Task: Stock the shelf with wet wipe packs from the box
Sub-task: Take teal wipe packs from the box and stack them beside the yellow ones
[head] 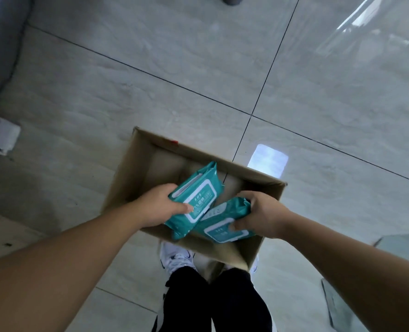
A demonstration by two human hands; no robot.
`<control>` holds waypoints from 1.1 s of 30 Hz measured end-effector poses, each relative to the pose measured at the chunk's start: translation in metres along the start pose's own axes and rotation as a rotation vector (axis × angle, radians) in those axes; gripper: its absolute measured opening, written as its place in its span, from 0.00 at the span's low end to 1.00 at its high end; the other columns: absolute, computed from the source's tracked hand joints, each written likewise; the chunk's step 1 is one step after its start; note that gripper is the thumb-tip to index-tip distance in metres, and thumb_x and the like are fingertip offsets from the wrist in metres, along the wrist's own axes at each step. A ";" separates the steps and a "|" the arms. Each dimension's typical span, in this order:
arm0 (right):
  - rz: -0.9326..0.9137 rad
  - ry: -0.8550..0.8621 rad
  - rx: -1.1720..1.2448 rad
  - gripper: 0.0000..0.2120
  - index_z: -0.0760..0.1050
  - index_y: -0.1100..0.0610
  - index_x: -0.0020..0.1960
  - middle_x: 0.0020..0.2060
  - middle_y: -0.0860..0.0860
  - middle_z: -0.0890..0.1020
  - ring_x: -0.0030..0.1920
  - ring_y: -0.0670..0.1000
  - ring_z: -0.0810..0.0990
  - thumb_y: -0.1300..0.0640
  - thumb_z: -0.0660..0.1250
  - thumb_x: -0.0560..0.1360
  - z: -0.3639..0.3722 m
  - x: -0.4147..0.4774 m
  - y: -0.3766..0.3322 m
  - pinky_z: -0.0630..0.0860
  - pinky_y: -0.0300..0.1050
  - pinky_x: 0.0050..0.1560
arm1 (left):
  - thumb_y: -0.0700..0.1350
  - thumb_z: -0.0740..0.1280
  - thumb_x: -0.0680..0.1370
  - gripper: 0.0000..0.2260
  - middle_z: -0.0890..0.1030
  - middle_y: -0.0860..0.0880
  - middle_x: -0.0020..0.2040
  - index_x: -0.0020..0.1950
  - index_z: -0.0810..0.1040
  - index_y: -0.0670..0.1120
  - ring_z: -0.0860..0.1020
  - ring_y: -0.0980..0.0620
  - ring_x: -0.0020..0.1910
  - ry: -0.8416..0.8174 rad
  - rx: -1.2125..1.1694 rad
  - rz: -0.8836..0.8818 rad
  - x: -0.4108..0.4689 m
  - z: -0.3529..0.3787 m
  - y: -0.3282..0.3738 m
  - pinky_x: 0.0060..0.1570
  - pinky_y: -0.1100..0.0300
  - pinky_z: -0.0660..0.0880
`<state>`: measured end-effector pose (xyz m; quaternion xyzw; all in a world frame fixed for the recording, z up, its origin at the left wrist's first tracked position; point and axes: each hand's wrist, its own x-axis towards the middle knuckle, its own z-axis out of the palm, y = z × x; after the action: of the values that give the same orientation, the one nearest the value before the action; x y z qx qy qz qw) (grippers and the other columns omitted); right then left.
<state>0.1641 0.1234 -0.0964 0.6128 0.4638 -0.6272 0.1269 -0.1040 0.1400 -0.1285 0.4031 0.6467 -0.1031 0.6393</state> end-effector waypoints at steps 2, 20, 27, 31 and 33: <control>-0.003 -0.004 0.076 0.16 0.78 0.46 0.48 0.43 0.39 0.85 0.43 0.38 0.83 0.61 0.78 0.67 -0.010 -0.029 -0.009 0.80 0.34 0.45 | 0.50 0.80 0.68 0.17 0.86 0.51 0.49 0.53 0.81 0.50 0.85 0.53 0.46 -0.017 -0.001 0.045 -0.026 -0.013 0.021 0.53 0.49 0.82; -0.485 -0.063 0.533 0.22 0.78 0.65 0.58 0.57 0.65 0.84 0.57 0.66 0.83 0.72 0.77 0.66 -0.156 -0.358 -0.208 0.81 0.58 0.57 | 0.51 0.79 0.70 0.19 0.85 0.55 0.55 0.60 0.82 0.53 0.84 0.55 0.53 0.069 0.132 0.463 -0.390 -0.165 0.256 0.57 0.51 0.80; -0.687 0.004 0.550 0.22 0.73 0.69 0.60 0.56 0.66 0.84 0.56 0.65 0.84 0.74 0.75 0.68 -0.175 -0.496 -0.296 0.83 0.56 0.54 | 0.53 0.76 0.73 0.18 0.85 0.60 0.53 0.61 0.80 0.58 0.83 0.63 0.51 0.262 0.284 0.574 -0.568 -0.196 0.310 0.56 0.57 0.80; -0.792 0.004 0.507 0.20 0.75 0.66 0.60 0.53 0.61 0.86 0.53 0.62 0.86 0.74 0.72 0.70 -0.172 -0.557 -0.354 0.84 0.47 0.47 | 0.56 0.77 0.71 0.21 0.84 0.60 0.55 0.63 0.79 0.60 0.82 0.62 0.52 0.421 0.302 0.611 -0.657 -0.220 0.313 0.56 0.55 0.80; -0.853 -0.010 0.455 0.22 0.74 0.65 0.62 0.54 0.59 0.86 0.53 0.60 0.86 0.73 0.72 0.70 -0.167 -0.583 -0.385 0.84 0.46 0.47 | 0.57 0.76 0.71 0.20 0.84 0.60 0.54 0.62 0.80 0.60 0.83 0.61 0.52 0.493 0.293 0.616 -0.705 -0.232 0.309 0.55 0.54 0.81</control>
<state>0.1188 0.2149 0.6150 0.3773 0.5241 -0.7116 -0.2768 -0.1754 0.2182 0.6683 0.6770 0.6079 0.1014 0.4022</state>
